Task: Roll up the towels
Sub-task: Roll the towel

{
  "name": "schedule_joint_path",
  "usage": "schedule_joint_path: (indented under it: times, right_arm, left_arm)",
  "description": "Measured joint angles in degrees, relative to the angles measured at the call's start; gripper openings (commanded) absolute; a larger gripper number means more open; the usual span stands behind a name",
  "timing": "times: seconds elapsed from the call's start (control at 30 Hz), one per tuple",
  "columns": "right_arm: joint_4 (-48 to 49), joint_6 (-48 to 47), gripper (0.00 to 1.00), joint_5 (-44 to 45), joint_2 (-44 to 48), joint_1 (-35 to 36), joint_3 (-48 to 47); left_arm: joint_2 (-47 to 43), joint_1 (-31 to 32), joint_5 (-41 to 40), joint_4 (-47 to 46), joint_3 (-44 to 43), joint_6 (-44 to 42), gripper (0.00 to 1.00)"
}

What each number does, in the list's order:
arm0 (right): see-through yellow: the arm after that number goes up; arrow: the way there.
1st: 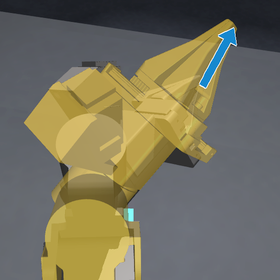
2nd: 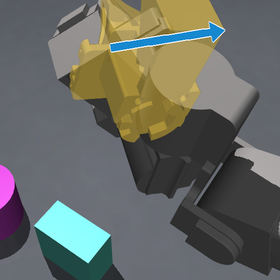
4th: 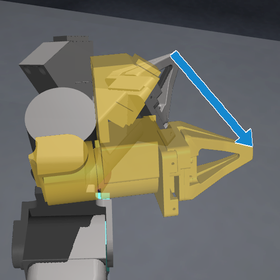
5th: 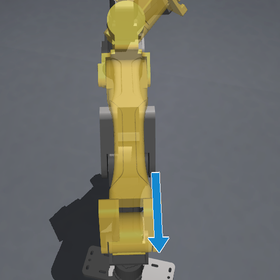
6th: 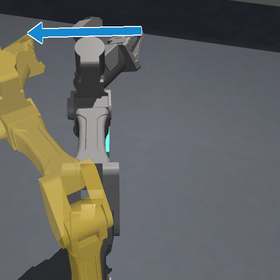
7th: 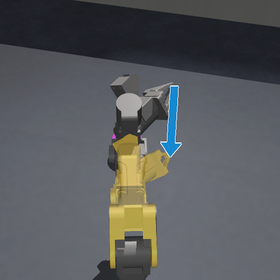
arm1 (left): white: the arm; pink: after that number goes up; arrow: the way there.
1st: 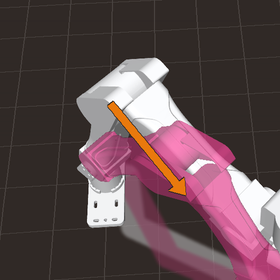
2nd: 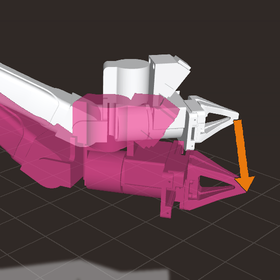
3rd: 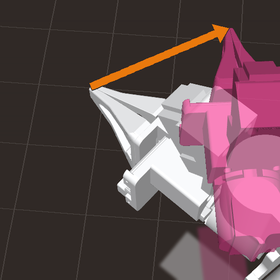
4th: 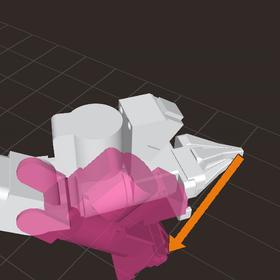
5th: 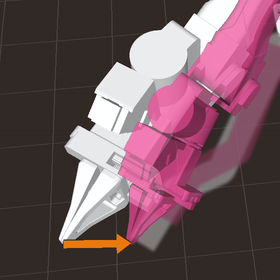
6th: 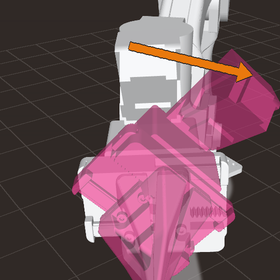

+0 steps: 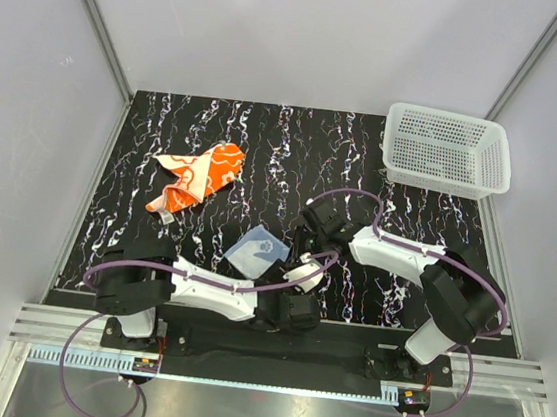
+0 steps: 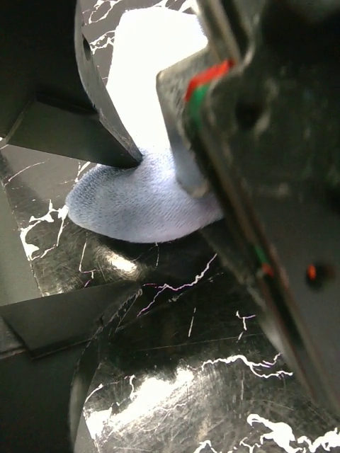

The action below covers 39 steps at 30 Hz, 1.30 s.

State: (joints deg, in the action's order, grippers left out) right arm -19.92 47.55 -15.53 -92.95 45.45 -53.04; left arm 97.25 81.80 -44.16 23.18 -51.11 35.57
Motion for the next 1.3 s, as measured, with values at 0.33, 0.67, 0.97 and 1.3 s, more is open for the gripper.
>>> schedule_joint_path:
  times: [0.33,0.67,0.97,1.3]
  right_arm:
    - [-2.4,-2.4,0.27,-1.6,0.0,-0.2,-0.3]
    - [-5.2,-4.1,0.45,-2.0,-3.7,-0.8,-3.0]
    - [-8.2,-7.3,0.50,-1.5,-3.8,-6.7,-3.3]
    - [-10.4,-9.8,0.52,2.8,-3.7,-14.4,-1.1]
  left_arm:
    - [-0.1,-0.2,-0.1,-0.9,1.2,-0.9,0.00]
    - [-1.7,-0.7,3.5,4.7,-0.3,0.2,0.00]
    - [-9.8,-6.1,15.4,3.2,0.5,1.1,0.00]
    - [-13.3,-9.2,22.3,2.3,3.9,2.5,0.00]
